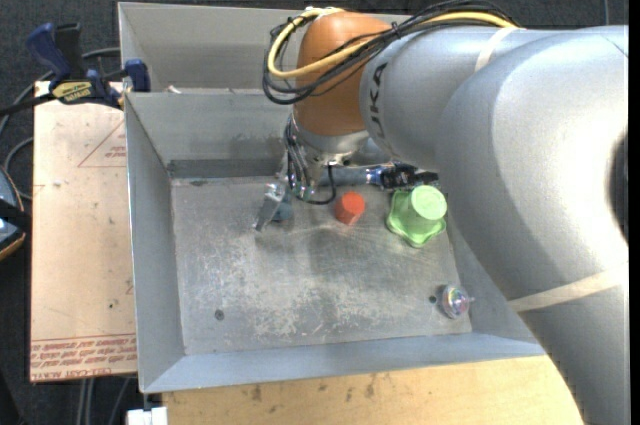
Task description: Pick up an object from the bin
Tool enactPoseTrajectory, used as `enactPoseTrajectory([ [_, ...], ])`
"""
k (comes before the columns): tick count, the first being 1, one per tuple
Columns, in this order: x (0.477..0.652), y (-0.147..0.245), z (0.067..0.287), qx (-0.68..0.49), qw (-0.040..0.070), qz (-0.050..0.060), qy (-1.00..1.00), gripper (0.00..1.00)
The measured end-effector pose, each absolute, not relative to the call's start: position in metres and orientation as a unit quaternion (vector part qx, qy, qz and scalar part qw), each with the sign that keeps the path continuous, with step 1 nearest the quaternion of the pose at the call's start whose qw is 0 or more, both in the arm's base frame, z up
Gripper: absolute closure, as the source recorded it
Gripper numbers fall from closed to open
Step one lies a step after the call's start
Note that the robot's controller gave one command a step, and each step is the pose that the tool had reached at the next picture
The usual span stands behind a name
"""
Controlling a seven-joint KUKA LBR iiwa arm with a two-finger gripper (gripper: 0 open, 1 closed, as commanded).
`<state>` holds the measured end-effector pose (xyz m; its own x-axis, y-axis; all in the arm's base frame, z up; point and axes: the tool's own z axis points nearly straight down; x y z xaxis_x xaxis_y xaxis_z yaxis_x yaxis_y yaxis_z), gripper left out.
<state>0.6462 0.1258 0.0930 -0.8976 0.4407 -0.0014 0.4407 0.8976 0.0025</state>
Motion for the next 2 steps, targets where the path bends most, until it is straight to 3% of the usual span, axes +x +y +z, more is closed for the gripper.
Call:
enactPoseTrajectory([
  [1, 0.6485, 0.1252, 0.0845, 0.186, 0.001, 0.0, 0.983, 0.0],
  [2, 0.6527, 0.1206, 0.0924, 0.11, 0.002, 0.0, 0.994, 0.0],
])
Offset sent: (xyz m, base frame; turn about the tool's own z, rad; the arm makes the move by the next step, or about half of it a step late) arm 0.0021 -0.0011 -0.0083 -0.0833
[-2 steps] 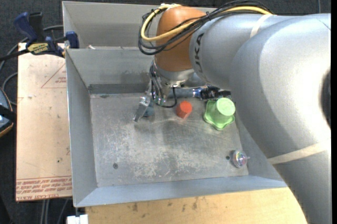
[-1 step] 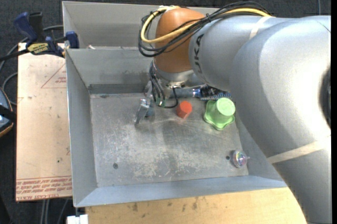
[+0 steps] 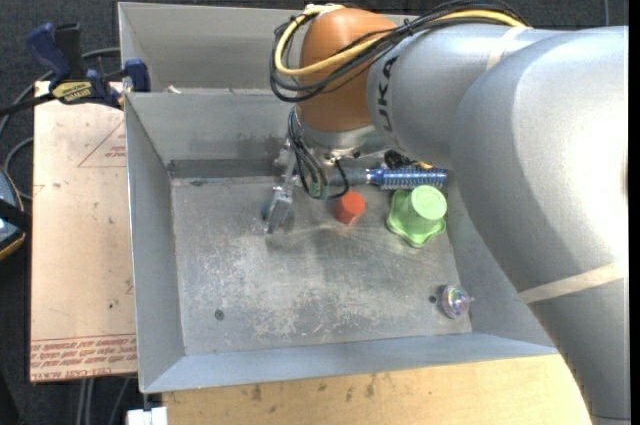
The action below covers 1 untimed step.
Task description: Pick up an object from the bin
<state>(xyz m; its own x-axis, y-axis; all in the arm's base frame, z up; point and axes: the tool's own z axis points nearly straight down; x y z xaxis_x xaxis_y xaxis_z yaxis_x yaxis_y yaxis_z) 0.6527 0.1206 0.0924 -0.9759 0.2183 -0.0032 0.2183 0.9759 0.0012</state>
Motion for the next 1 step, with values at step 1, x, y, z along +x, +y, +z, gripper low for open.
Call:
enactPoseTrajectory([
  [1, 0.6488, 0.1257, 0.0927, 0.057, 0.001, 0.001, 0.998, 0.0],
])
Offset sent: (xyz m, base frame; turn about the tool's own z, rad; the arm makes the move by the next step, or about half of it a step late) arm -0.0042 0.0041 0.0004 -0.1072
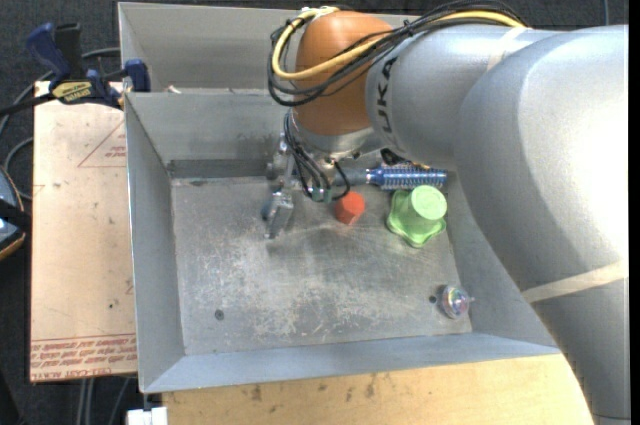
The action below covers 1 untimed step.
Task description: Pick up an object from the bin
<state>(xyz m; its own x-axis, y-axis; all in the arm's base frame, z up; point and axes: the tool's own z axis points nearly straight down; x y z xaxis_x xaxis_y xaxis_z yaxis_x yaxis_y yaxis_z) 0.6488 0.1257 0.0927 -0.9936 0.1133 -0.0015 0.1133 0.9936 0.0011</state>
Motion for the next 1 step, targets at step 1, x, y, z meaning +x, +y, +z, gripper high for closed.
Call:
enactPoseTrajectory([
  [1, 0.6545, 0.0832, 0.0869, 0.178, 0.002, 0.001, 0.984, 0.0],
])
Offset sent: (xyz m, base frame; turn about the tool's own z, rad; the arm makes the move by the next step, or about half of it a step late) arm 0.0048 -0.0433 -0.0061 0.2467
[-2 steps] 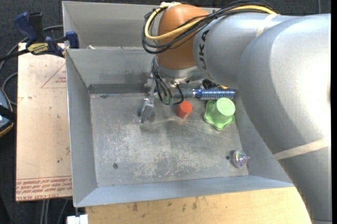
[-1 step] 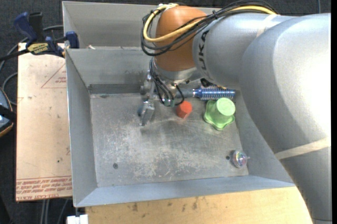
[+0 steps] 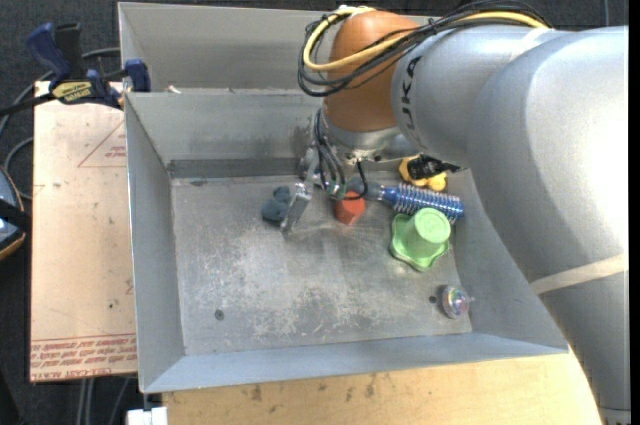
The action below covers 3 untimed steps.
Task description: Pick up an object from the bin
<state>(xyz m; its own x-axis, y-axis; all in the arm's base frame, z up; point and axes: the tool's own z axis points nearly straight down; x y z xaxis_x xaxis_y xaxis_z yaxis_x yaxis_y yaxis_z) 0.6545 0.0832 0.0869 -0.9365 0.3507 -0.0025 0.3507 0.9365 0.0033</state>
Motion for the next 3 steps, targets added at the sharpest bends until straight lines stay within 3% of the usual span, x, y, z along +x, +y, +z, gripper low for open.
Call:
enactPoseTrajectory([
  [1, 0.651, 0.11, 0.077, 0.165, 0.005, -0.002, 0.986, 0.0],
  [2, 0.651, 0.114, 0.078, 0.164, 0.006, 0.003, 0.986, 1.0],
  [3, 0.64, 0.113, 0.227, 0.108, 0.006, 0.002, 0.994, 1.0],
])
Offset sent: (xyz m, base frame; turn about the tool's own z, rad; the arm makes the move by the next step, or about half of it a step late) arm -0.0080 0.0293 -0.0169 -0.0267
